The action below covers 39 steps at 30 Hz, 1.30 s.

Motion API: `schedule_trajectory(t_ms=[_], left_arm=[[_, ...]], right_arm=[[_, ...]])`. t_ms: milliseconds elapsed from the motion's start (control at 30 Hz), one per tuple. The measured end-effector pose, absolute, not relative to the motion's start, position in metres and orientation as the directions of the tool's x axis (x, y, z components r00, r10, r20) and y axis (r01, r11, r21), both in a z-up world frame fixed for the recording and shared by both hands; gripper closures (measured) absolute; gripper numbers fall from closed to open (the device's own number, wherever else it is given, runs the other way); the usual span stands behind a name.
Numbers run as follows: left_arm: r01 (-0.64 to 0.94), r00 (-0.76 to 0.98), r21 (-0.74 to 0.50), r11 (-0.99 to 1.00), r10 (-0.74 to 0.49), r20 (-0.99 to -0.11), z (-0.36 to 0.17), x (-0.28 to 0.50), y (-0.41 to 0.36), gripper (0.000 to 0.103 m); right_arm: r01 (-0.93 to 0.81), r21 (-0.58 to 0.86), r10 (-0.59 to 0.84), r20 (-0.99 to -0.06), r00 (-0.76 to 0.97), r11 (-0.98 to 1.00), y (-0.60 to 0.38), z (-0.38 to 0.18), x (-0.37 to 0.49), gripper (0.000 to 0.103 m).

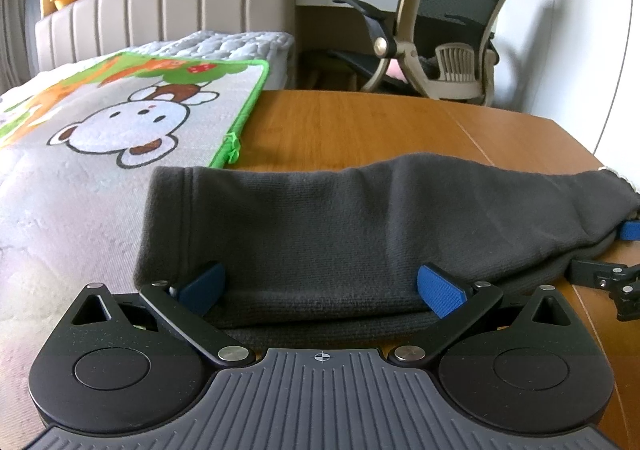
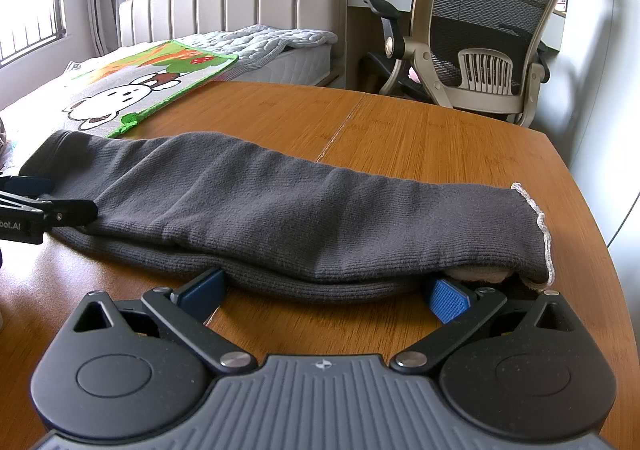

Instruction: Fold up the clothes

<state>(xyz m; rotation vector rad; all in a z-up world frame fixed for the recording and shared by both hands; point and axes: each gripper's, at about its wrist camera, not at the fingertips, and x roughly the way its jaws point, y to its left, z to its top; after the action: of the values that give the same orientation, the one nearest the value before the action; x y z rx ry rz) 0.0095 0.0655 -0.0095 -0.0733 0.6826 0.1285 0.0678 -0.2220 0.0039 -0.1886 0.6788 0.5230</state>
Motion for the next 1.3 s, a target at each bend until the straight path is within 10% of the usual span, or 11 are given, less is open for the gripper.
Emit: schedule_trajectory(t_ms=[1300], left_arm=[[-0.144, 0.764, 0.003, 0.990, 0.113, -0.636, -0.009, 0.012, 0.060, 0.000]], right_arm=[[-0.518, 0.001, 0.398, -0.641, 0.656, 0.856, -0.222, 0.004, 0.068, 0.000]])
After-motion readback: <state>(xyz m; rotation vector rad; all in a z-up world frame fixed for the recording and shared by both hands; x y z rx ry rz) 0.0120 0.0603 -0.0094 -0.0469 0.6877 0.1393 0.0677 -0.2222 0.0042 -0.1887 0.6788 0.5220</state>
